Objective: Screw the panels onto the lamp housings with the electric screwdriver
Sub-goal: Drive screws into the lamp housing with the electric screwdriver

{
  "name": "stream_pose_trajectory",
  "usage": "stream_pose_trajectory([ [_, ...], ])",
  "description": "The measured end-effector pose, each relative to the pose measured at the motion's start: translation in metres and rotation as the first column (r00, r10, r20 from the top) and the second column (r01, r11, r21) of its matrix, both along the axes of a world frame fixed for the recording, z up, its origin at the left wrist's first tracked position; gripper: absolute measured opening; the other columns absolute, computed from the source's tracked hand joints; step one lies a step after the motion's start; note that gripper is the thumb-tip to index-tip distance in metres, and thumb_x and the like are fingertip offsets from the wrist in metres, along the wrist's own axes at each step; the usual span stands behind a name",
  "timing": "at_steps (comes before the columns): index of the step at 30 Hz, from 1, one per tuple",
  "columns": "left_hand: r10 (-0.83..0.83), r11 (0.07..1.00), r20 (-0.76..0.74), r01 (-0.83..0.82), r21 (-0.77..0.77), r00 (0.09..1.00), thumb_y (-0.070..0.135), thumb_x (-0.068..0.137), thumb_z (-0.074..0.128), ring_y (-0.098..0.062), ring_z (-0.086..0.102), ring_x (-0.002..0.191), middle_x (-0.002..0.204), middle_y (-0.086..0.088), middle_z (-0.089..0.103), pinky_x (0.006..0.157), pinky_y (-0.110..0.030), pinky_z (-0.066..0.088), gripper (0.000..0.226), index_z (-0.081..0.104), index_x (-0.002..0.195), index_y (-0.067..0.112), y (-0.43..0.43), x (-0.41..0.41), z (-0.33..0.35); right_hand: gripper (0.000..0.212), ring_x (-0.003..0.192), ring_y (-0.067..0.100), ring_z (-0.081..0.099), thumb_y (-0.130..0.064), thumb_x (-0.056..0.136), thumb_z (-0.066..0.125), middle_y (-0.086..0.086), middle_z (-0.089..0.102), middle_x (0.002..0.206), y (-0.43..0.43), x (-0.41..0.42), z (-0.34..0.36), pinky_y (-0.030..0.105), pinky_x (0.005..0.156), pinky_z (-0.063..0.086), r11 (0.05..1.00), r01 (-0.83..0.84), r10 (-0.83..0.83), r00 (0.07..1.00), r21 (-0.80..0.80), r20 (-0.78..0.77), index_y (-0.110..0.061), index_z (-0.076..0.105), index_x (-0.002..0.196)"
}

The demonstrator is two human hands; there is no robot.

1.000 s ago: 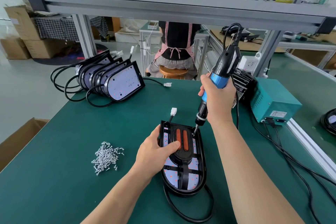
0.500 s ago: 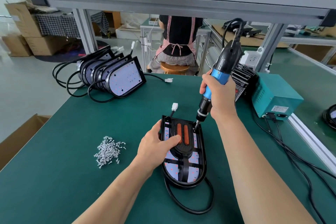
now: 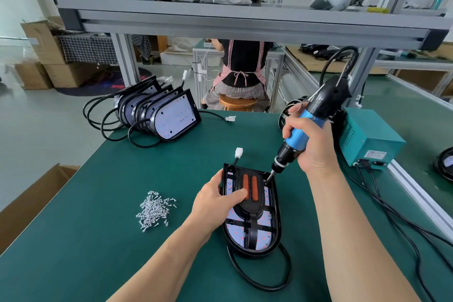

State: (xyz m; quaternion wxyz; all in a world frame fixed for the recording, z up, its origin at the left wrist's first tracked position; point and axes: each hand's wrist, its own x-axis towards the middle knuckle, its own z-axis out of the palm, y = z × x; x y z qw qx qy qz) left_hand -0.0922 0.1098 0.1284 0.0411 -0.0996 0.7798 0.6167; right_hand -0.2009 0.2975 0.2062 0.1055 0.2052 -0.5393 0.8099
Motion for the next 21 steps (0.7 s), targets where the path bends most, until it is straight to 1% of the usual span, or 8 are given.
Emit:
stream_pose_trajectory([
  [2,-0.002,1.000,0.004,0.002,0.003,1.000,0.043,0.071,0.071,-0.015,0.072,0.099,0.099,0.015,0.076,0.099,-0.044,0.052,0.042,0.064,0.113,0.045,0.000,0.000,0.000,0.026,0.054,0.019,0.049,-0.003,0.070,0.062,-0.004,0.060,0.069,0.004,0.001,0.003,0.026,0.058,0.043,0.999,-0.004,0.004,1.000,-0.039,-0.007,-0.028,0.066,0.074],
  [3,-0.003,1.000,0.006,0.003,0.005,1.000,0.043,0.071,0.071,-0.015,0.072,0.099,0.099,0.015,0.076,0.099,-0.044,0.052,0.042,0.063,0.112,0.046,0.000,0.000,0.000,0.026,0.054,0.019,0.049,-0.001,0.070,0.061,-0.004,0.061,0.071,0.005,0.002,0.003,0.026,0.057,0.043,0.998,0.030,-0.030,1.000,-0.054,-0.005,-0.027,0.065,0.073],
  [7,0.012,1.000,0.004,-0.012,-0.002,1.000,0.043,0.070,0.071,-0.013,0.071,0.100,0.098,0.017,0.076,0.099,-0.042,0.052,0.038,0.063,0.107,0.048,0.001,0.000,0.000,0.016,0.053,0.020,0.049,0.000,0.072,0.063,0.002,0.055,0.065,0.004,0.011,-0.005,0.026,0.058,0.044,0.947,0.289,-0.283,0.957,-0.141,0.065,-0.015,0.059,0.073],
  [9,0.013,1.000,0.003,-0.013,-0.002,1.000,0.044,0.070,0.071,-0.013,0.071,0.099,0.097,0.017,0.076,0.099,-0.043,0.052,0.038,0.063,0.108,0.048,0.002,0.000,0.000,0.013,0.053,0.020,0.050,-0.001,0.075,0.063,0.003,0.053,0.063,0.006,0.015,-0.008,0.026,0.059,0.045,0.912,0.364,-0.347,0.931,-0.188,0.118,-0.012,0.058,0.078],
  [11,0.016,1.000,0.005,-0.016,-0.002,1.000,0.043,0.070,0.071,-0.013,0.071,0.099,0.097,0.017,0.076,0.099,-0.043,0.052,0.038,0.064,0.107,0.047,0.002,0.000,-0.001,0.012,0.053,0.020,0.050,-0.001,0.076,0.063,0.003,0.053,0.062,0.007,0.015,-0.008,0.027,0.059,0.045,0.899,0.391,-0.370,0.919,-0.197,0.139,-0.011,0.058,0.080],
  [14,0.021,1.000,0.002,-0.021,-0.007,1.000,0.044,0.070,0.071,-0.013,0.071,0.098,0.097,0.017,0.076,0.099,-0.042,0.052,0.037,0.063,0.105,0.049,0.002,0.000,0.000,0.013,0.052,0.020,0.050,0.000,0.077,0.064,0.005,0.053,0.064,-0.002,0.014,-0.007,0.027,0.058,0.045,0.908,0.376,-0.359,0.926,-0.185,0.120,-0.011,0.058,0.080],
  [18,0.017,1.000,-0.006,-0.017,-0.001,1.000,0.043,0.071,0.071,-0.012,0.071,0.098,0.098,0.018,0.076,0.099,-0.042,0.052,0.032,0.063,0.100,0.055,0.002,0.001,0.001,0.013,0.053,0.016,0.053,-0.001,0.078,0.065,0.001,0.055,0.062,-0.014,0.012,-0.010,0.025,0.059,0.048,0.937,0.340,-0.334,0.939,-0.078,0.082,-0.010,0.057,0.083],
  [21,0.020,1.000,-0.002,-0.020,0.001,1.000,0.043,0.071,0.072,-0.011,0.072,0.098,0.098,0.019,0.076,0.100,-0.042,0.052,0.032,0.062,0.099,0.055,0.003,0.003,0.002,0.015,0.051,0.016,0.055,-0.005,0.079,0.067,-0.003,0.058,0.060,-0.016,0.009,-0.010,0.025,0.056,0.049,0.919,0.393,-0.389,0.915,-0.022,0.107,-0.014,0.056,0.084],
])
